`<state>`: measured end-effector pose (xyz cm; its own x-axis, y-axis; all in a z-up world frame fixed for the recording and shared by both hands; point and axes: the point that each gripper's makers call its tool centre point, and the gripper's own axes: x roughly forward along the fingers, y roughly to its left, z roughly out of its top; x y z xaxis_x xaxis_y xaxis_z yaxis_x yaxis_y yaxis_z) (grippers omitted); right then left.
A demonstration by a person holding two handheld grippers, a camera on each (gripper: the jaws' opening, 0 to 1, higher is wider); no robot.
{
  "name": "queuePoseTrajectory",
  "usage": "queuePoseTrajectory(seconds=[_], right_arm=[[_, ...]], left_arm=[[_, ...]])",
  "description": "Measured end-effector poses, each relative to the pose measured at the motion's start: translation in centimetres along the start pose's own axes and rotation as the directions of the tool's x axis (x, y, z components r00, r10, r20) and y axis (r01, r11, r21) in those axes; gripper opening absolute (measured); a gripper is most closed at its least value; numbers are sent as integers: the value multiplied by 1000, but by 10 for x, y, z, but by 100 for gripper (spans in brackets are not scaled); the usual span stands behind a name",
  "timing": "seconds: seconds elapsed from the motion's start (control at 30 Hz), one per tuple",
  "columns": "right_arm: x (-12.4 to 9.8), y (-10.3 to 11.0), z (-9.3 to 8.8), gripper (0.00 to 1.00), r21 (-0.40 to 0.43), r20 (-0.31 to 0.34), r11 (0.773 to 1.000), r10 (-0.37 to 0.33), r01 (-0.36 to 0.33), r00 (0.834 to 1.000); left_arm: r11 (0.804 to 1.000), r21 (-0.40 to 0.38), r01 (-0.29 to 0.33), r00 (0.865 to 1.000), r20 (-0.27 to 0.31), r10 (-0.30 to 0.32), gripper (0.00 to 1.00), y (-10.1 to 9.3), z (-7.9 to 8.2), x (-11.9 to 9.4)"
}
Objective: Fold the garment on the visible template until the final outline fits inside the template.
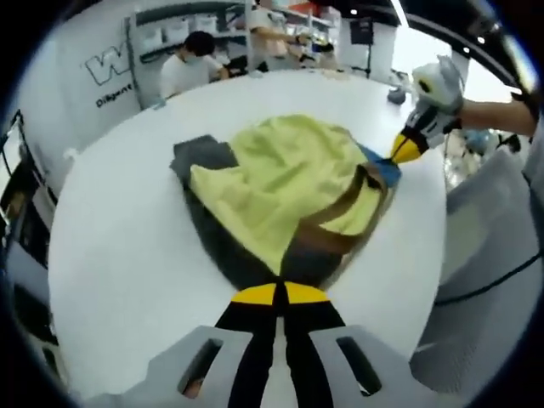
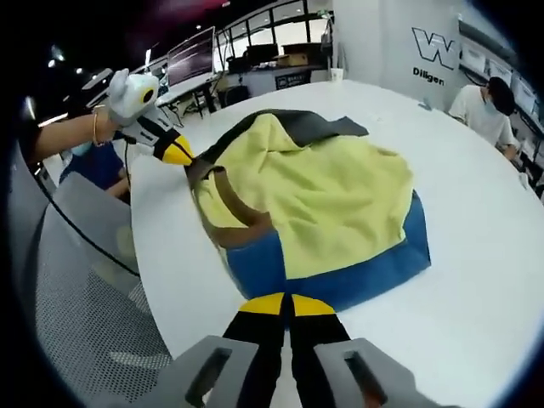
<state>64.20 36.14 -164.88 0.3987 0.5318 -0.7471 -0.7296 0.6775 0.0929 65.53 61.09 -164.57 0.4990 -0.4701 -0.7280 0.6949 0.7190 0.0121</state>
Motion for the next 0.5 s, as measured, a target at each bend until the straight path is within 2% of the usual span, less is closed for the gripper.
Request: queuePoseTrajectory(seconds=[0.13, 0.23, 0.33, 0.43, 0.5], right_arm=[[-9, -6, 17, 0, 12, 47, 1000, -20, 20, 999], [-14, -13, 31, 0, 19, 104, 999, -45, 43, 994], [-26, -22, 49, 0, 38, 174, 997, -78, 73, 982], [-37, -23, 74, 0, 11, 249, 994, -111, 112, 962], [-41, -22, 82, 0, -9, 272, 991, -126, 133, 954]], left_arm=[[999, -35, -15, 997, 78, 18, 0, 5, 18, -6], [999, -28, -43, 993, 112, 46, 0, 11, 31, -12], [995, -36, -90, 987, 130, 94, 0, 22, 43, -22], [991, -49, -128, 974, 183, 135, 0, 27, 62, -32], [989, -71, -127, 961, 237, 140, 0, 27, 76, -37]])
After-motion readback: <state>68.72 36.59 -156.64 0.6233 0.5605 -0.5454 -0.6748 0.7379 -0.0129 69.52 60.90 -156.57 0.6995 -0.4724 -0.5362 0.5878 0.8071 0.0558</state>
